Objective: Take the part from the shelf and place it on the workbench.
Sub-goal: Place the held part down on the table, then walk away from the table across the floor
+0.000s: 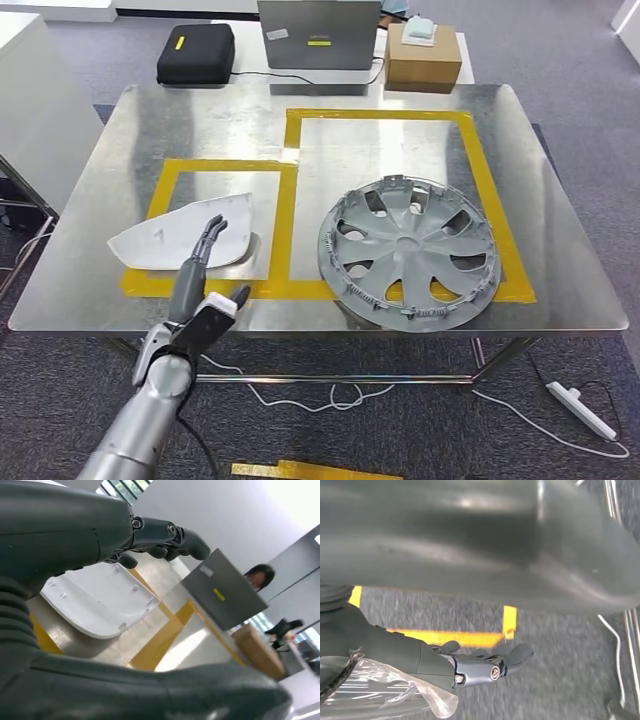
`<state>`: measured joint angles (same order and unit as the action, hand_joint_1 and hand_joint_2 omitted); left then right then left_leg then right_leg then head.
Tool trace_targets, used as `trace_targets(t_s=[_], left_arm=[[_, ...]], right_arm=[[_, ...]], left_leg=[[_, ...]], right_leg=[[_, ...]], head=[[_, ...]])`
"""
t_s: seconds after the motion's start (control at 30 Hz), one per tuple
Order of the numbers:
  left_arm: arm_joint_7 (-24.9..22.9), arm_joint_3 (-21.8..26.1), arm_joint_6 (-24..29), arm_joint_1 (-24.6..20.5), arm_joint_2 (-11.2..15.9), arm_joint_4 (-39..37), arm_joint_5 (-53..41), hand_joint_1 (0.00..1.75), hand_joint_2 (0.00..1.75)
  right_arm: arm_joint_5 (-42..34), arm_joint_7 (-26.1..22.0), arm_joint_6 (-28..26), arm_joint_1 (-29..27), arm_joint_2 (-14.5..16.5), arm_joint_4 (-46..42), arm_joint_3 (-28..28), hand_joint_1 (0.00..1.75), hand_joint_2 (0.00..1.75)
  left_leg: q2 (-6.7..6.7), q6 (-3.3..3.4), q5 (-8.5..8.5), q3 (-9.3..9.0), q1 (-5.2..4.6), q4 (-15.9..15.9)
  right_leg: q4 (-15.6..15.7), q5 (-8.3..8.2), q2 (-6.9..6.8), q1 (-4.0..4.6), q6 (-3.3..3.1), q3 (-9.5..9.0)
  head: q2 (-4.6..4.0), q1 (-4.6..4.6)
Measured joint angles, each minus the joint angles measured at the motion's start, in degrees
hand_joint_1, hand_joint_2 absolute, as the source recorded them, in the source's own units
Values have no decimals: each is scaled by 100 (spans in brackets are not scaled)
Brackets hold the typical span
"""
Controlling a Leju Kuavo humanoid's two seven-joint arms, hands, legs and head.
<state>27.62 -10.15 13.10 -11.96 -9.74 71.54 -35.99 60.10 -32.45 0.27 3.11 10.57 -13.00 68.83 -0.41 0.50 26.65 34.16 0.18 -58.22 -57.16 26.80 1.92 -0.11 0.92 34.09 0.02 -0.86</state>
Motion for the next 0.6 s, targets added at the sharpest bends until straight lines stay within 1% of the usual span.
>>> trace_targets(t_s=[0.03, 0.07, 0.13, 0.17, 0.2, 0.23, 0.27, 0.3, 0.33, 0.37, 0.4, 0.43, 0.47, 0.5, 0.53, 0.57, 0.6], left_arm=[[119, 13, -41, 258, 31, 355, 246, 0, 0], [239, 42, -71, 519, 72, 702, 487, 0, 0], [490, 172, -106, 1053, 151, 1348, 934, 0, 0], [625, 275, -110, 1305, 181, 1630, 1141, 0, 0], [761, 400, -116, 1536, 194, 1868, 1329, 0, 0], [888, 554, -146, 1746, 196, 2067, 1518, 0, 0], [985, 741, -208, 1940, 177, 2220, 1706, 0, 0], [1049, 963, -308, 2116, 138, 2335, 1888, 0, 0], [1079, 1220, -443, 2266, 78, 2419, 2057, 0, 0], [1085, 1504, -587, 2381, -8, 2465, 2187, 0, 0], [1087, 1806, -722, 2459, -104, 2486, 2277, 0, 0], [1087, 2111, -837, 2504, -200, 2484, 2334, 0, 0], [1087, 2419, -928, 2527, -289, 2462, 2373, 0, 0], [1088, 2715, -996, 2539, -358, 2432, 2411, 0, 0], [1088, 2986, -1048, 2543, -412, 2397, 2446, 0, 0], [1088, 3228, -1086, 2543, -455, 2362, 2478, 0, 0], [1089, 3425, -1108, 2546, -490, 2335, 2501, 0, 0]], right_arm=[[-34, 5, -34, -11, 33, 0, 33, 0, 0], [-64, 17, -67, -21, 70, 0, 67, 0, 0], [-123, 61, -139, -38, 127, 0, 141, 0, 0], [-147, 87, -175, -48, 147, 0, 180, 0, 0], [-166, 114, -208, -56, 158, 0, 217, 0, 0], [-178, 143, -237, -62, 170, 0, 251, 0, 0], [-184, 170, -267, -66, 179, 0, 280, 0, 0], [-187, 197, -291, -68, 186, 0, 307, 0, 0], [-190, 222, -315, -72, 192, 0, 333, 0, 0], [-190, 244, -336, -79, 196, 0, 358, 0, 0], [-188, 265, -356, -87, 200, 0, 386, 0, 0], [-183, 281, -374, -93, 203, 0, 410, 0, 0], [-176, 295, -389, -93, 206, 0, 428, 0, 0], [-170, 308, -400, -86, 220, 1, 441, 0, 0], [-167, 317, -408, -77, 234, 1, 451, 0, 0], [-165, 327, -414, -70, 249, 1, 462, 0, 0], [-165, 336, -418, -67, 262, 1, 472, 0, 0]], left_leg=[[0, -2, 5, -1, 0, 1], [0, 17, 14, -3, -6, -6], [9, 79, 1, -37, -8, 40], [26, 116, -30, -80, 2, 104], [45, 140, -73, -127, 23, 185], [65, 158, -113, -165, 46, 257], [87, 168, -132, -182, 55, 289], [105, 173, -140, -180, 61, 298], [123, 166, -144, -170, 66, 296], [136, 149, -149, -160, 75, 293], [142, 121, -154, -150, 92, 284], [142, 82, -157, -136, 119, 267], [142, 29, -152, -121, 143, 231], [139, -33, -137, -100, 155, 181], [136, -91, -124, -85, 158, 134], [133, -145, -118, -78, 154, 100], [129, -190, -126, -79, 153, 91]], right_leg=[[0, 4, 0, 0, 0, 0], [9, 0, 0, -7, 13, -4], [48, -13, 8, -9, 51, -30], [52, 9, -2, -8, 72, -34], [-21, 95, -24, -2, 84, -11], [-216, 248, -58, -1, 98, 65], [-539, 458, -98, -22, 115, 198], [-936, 675, -126, -47, 141, 353], [-1284, 831, -143, -77, 174, 488], [-1465, 887, -153, -111, 209, 535], [-1412, 831, -165, -142, 244, 466], [-1125, 685, -180, -174, 278, 276], [-695, 525, -195, -209, 320, 12], [-320, 418, -186, -222, 342, -210], [-62, 362, -171, -230, 328, -359], [48, 360, -151, -227, 296, -420], [26, 373, -128, -209, 237, -406]], head=[[0, 1], [0, 1], [1, 4], [1, 3], [0, -9], [0, -25], [0, -38], [0, -46], [0, -48], [0, -45], [0, -44], [0, -48], [0, -49], [0, -59], [0, -48], [0, -32], [1, -12]])
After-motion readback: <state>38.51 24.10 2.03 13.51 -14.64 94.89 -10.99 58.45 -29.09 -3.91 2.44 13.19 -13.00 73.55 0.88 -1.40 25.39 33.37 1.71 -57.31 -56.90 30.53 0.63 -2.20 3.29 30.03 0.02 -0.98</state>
